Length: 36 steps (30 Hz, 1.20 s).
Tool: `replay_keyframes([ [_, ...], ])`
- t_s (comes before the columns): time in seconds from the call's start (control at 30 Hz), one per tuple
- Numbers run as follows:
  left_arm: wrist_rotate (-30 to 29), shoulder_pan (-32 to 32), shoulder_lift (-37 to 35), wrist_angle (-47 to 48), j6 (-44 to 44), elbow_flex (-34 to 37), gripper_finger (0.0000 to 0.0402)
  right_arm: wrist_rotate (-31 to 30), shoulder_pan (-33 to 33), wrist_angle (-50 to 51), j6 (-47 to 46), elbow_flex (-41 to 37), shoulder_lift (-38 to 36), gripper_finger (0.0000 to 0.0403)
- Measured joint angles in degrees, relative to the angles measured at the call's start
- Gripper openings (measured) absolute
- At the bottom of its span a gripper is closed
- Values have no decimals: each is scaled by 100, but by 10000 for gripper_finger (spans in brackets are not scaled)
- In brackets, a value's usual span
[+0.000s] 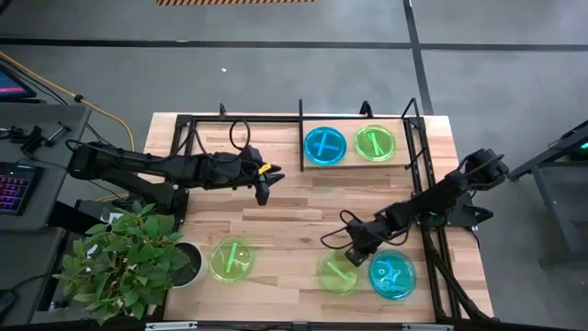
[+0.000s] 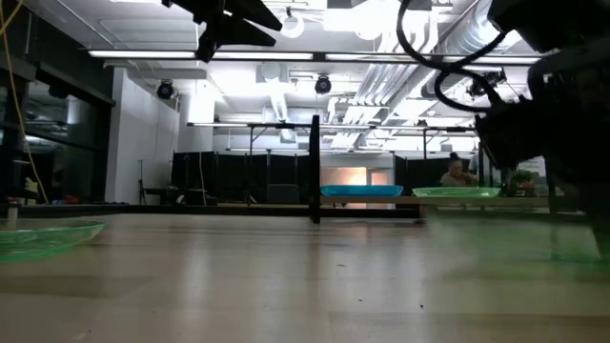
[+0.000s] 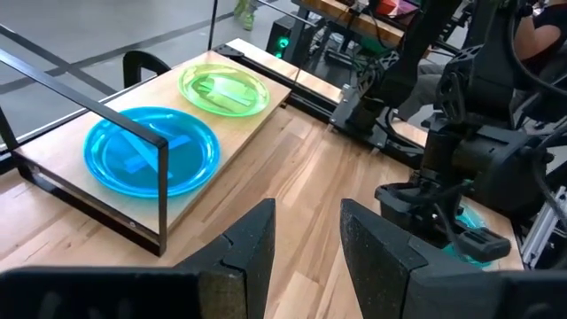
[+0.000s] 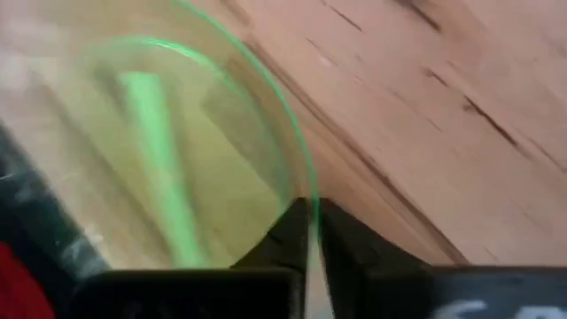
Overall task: Place and stack plates onto a shelf
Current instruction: Stack the right green plate on top of the green plate on the shelf, then stack the right green plate on top of the stacked green plates on the shelf
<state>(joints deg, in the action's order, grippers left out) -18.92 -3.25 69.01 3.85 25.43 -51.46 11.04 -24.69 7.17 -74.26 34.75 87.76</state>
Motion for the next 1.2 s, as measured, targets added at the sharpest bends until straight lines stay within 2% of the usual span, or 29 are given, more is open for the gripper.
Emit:
replay_keyframes([
  [0.27,2,115,0,86,0,0,117,1,259,294,510,-1,-1168,1],
  [0.37,2,169,0,88,-2,0,117,-197,302,812,575,-1,-1694,0],
  [0.57,2,261,0,92,0,0,117,-493,255,1685,143,-1,-2331,1],
  [0.7,4,261,0,92,5,0,117,-362,206,1651,-38,-1,-2215,14],
  [0.83,7,261,0,105,149,0,117,-92,132,1364,-52,-1,-1849,54],
  [1.03,7,259,0,105,151,0,117,161,-31,478,-53,-1,-1022,126],
  [1.2,9,259,0,105,153,0,117,164,-124,208,-231,-1,-325,148],
])
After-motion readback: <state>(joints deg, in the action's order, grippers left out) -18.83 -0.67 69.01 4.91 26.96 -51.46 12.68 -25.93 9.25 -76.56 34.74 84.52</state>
